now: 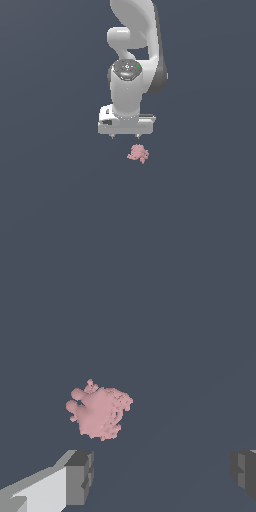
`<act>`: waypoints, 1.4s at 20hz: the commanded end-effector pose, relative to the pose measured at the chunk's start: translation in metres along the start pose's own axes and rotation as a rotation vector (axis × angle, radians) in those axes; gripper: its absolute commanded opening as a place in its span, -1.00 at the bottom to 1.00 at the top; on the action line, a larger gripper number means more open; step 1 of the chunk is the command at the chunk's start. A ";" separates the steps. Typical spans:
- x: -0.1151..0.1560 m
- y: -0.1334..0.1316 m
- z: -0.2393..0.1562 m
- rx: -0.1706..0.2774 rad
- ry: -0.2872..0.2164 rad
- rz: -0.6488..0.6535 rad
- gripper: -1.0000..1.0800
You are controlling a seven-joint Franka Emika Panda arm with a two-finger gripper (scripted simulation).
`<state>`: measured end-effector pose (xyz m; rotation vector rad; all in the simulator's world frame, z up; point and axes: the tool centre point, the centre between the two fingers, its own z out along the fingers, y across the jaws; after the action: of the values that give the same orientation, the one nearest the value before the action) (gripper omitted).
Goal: Pick up the object and move it to a goal position.
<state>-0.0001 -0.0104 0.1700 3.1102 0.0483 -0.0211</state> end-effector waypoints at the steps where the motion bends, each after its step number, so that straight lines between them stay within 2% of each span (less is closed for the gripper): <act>1: 0.000 0.000 0.000 0.000 0.000 0.000 0.92; 10: -0.010 -0.016 0.014 -0.005 -0.050 -0.010 0.92; 19: -0.009 -0.017 0.016 -0.005 -0.047 -0.040 0.92; 28: -0.007 -0.022 0.027 -0.003 -0.041 -0.192 0.92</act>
<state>-0.0081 0.0097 0.1446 3.0920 0.2958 -0.0904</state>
